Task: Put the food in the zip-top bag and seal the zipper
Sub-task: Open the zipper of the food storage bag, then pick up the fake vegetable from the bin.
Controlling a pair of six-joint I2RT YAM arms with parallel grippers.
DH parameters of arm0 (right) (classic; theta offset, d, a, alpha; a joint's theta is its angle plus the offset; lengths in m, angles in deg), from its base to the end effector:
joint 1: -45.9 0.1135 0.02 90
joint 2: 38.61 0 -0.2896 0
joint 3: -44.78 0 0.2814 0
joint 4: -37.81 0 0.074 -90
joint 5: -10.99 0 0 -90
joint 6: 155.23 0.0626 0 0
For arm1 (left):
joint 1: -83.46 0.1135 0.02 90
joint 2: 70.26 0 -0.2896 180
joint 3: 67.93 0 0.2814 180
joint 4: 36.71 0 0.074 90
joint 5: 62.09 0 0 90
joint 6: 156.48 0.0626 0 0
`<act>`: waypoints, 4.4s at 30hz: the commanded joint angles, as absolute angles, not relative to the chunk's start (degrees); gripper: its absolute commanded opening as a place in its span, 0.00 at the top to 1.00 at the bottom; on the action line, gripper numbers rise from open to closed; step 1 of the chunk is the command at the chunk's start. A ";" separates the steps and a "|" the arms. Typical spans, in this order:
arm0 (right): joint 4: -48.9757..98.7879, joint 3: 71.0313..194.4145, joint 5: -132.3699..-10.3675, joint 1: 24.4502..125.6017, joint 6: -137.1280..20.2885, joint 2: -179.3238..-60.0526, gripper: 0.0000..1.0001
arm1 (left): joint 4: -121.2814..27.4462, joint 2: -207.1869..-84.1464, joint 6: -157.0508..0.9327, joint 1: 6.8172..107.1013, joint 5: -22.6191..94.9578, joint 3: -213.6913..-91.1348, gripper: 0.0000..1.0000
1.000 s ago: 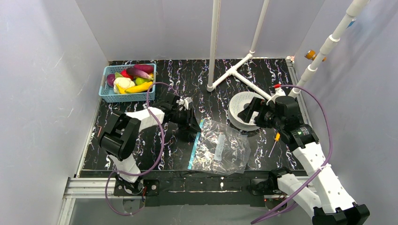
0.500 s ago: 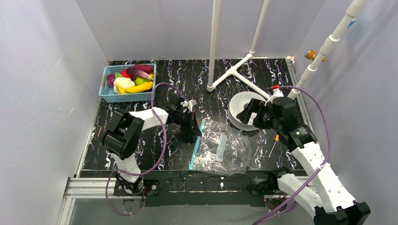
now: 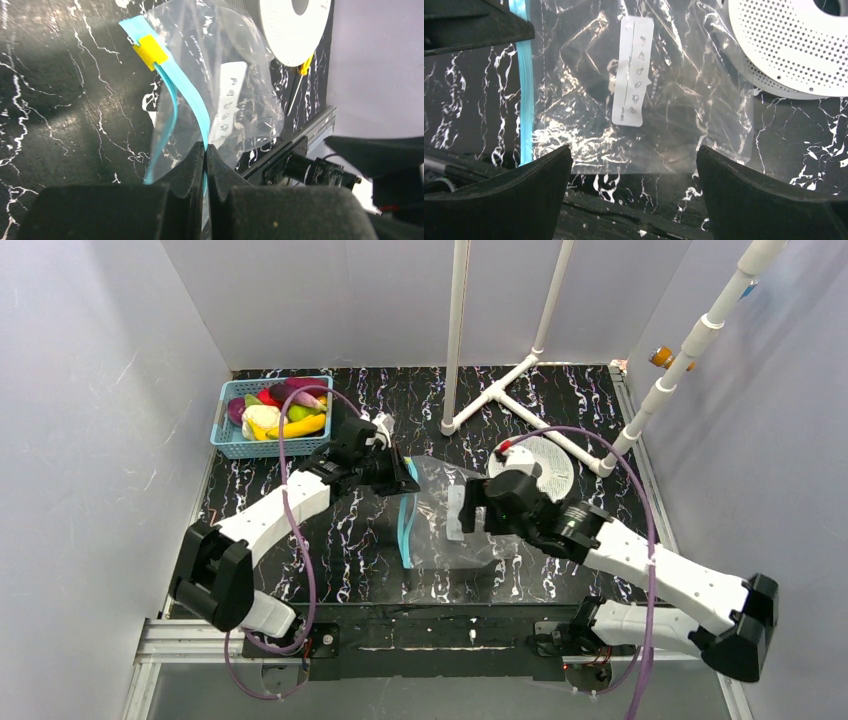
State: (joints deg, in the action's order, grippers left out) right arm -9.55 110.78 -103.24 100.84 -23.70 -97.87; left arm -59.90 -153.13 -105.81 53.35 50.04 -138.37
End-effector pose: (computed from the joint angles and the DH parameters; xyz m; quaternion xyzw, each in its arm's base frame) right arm 0.1652 0.1906 0.3101 -0.0167 0.8925 0.1776 0.4143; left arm 0.3049 -0.2041 0.2634 0.0173 0.8772 -0.3957 0.2714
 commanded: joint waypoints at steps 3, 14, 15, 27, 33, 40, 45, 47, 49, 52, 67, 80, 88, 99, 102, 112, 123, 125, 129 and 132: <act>-8.25 120.36 -129.38 115.64 -17.75 -108.56 0.00 | -53.64 -144.69 -111.08 53.22 41.97 -131.00 1.00; -6.30 131.37 -133.15 120.96 -21.95 -122.93 0.39 | -52.56 -142.66 -112.98 53.14 46.60 -129.91 1.00; -5.25 130.92 -133.11 121.22 -22.35 -123.05 0.39 | -52.50 -142.79 -113.51 53.14 47.01 -129.75 1.00; 3.53 127.20 -129.52 121.79 -26.03 -126.54 0.39 | -49.44 -143.14 -117.35 53.49 52.83 -127.93 1.00; 0.64 128.09 -132.70 121.77 -22.82 -128.94 0.43 | -49.99 -142.70 -117.11 53.58 52.78 -128.04 1.00; -2.08 129.15 -135.24 121.79 -20.91 -131.44 0.53 | -50.19 -143.20 -117.11 53.57 53.17 -128.14 1.00; -4.10 130.83 -136.61 121.75 -20.39 -133.36 0.59 | -50.34 -143.31 -117.17 53.59 53.05 -128.10 1.00; -5.03 131.36 -137.34 121.75 -19.87 -133.78 0.71 | -50.55 -143.41 -117.00 53.65 52.83 -128.12 1.00; -6.82 131.76 -138.35 121.84 -18.38 -133.80 0.90 | -51.16 -143.41 -116.67 53.65 52.24 -128.27 1.00; -8.45 131.36 -139.50 121.75 -16.69 -133.13 0.99 | -53.42 -143.18 -114.83 53.74 50.55 -129.08 1.00; 18.63 112.91 -117.55 118.57 -29.02 -117.62 0.99 | -78.49 -111.79 -102.91 54.54 42.78 -127.05 0.11; 21.25 111.99 -109.33 117.62 -29.45 -111.50 0.99 | -56.04 -118.80 -122.29 50.63 54.25 -114.53 0.15; 17.09 114.29 -116.66 116.88 -33.08 -108.16 0.99 | -71.61 -121.16 -119.19 48.39 44.29 -117.36 0.57; 11.50 120.56 -117.19 108.46 -48.72 -104.50 0.99 | -91.73 -128.13 -107.97 51.20 31.79 -131.10 0.68; 10.87 121.25 -115.59 108.00 -49.52 -105.24 0.99 | -90.94 -128.99 -107.37 53.00 33.08 -131.50 0.69; 9.42 126.03 -111.88 107.96 -43.63 -112.83 0.99 | -87.82 -128.62 -103.61 53.66 39.03 -137.23 0.23; 7.74 129.29 -111.03 107.60 -41.71 -118.13 0.99 | -93.38 -113.52 -98.36 53.75 12.31 -143.41 0.02; 7.85 129.85 -110.43 107.60 -42.03 -118.51 0.99 | -92.85 -113.80 -100.95 53.75 4.00 -144.40 0.02; 8.01 130.76 -110.06 107.60 -44.17 -118.64 0.99 | -86.97 -121.12 -101.18 55.74 0.33 -146.46 0.02; 8.46 129.91 -109.79 107.60 -45.11 -117.80 0.99 | -87.82 -131.92 -104.70 61.59 6.34 -151.99 0.02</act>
State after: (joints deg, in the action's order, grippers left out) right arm 6.85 127.65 -110.28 107.74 -43.30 -118.96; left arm -89.38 -119.97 -100.96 56.13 7.35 -147.01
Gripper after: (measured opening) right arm 0.028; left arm 0.981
